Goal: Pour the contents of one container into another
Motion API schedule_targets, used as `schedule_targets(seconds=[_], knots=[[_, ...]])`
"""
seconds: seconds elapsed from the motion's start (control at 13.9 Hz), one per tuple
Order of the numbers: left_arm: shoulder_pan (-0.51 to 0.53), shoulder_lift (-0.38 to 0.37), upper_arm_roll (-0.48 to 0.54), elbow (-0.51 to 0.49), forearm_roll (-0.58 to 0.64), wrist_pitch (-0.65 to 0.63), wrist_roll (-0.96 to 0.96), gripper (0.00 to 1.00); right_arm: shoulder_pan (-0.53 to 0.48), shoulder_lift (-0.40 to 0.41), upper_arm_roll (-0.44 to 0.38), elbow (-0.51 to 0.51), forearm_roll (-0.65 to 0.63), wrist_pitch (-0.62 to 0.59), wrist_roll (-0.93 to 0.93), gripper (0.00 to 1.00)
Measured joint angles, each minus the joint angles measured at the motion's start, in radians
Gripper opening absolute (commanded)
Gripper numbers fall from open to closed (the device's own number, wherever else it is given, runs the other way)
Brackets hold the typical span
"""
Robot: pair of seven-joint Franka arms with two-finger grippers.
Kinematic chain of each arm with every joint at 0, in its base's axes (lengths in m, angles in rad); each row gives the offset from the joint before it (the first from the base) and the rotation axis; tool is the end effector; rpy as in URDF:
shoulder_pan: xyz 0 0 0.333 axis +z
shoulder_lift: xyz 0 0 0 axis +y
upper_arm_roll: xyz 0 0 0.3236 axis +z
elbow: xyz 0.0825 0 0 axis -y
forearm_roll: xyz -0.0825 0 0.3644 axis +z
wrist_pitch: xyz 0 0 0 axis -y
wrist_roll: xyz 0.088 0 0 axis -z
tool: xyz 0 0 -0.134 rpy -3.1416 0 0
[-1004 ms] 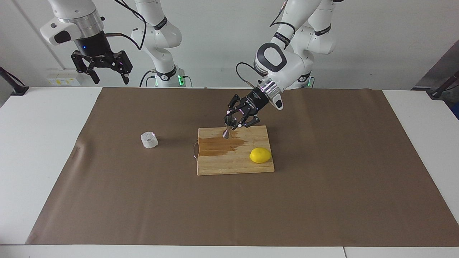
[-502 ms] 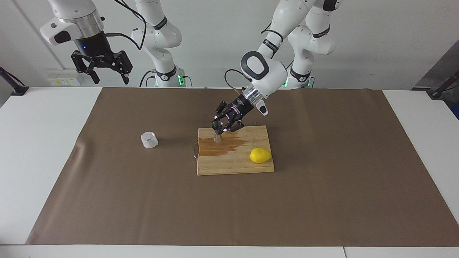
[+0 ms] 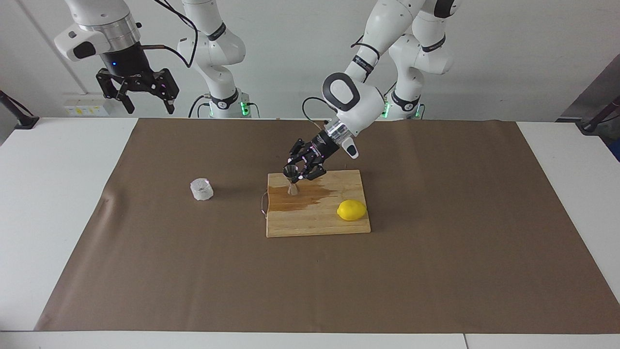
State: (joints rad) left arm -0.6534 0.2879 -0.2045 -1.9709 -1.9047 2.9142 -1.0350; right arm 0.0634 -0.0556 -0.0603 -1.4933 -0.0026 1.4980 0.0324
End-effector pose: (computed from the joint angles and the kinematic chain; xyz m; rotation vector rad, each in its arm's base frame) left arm 0.4423 -0.4227 0.3431 1.1871 1.8805 -0.6651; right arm 0.5106 0.0002 0.6623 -3.1380 0.0464 -0.0945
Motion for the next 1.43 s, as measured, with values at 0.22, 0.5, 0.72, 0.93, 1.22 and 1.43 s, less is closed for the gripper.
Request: schedule_targets(seconds=[0.22, 0.5, 0.72, 0.93, 1.22, 1.43], knots=[[0.000, 0.014, 0.000, 0.011, 0.000, 0.000, 0.008, 0.00, 0.000, 0.000, 0.000, 0.000, 0.000, 0.000, 0.000, 1.00], [0.000, 0.018, 0.000, 0.011, 0.000, 0.000, 0.014, 0.00, 0.000, 0.000, 0.000, 0.000, 0.000, 0.000, 0.000, 1.00], [0.000, 0.018, 0.000, 0.011, 0.000, 0.000, 0.017, 0.27, 0.000, 0.000, 0.000, 0.000, 0.000, 0.000, 0.000, 1.00], [0.000, 0.018, 0.000, 0.011, 0.000, 0.000, 0.017, 0.36, 0.000, 0.000, -0.001, 0.000, 0.000, 0.000, 0.000, 1.00], [0.000, 0.018, 0.001, 0.012, 0.000, 0.001, 0.021, 0.61, -0.001, 0.000, -0.001, 0.000, 0.000, 0.000, 0.000, 1.00], [0.001, 0.017, 0.001, 0.015, 0.000, 0.003, 0.024, 0.78, -0.001, 0.000, -0.001, 0.000, 0.000, 0.000, 0.000, 1.00]])
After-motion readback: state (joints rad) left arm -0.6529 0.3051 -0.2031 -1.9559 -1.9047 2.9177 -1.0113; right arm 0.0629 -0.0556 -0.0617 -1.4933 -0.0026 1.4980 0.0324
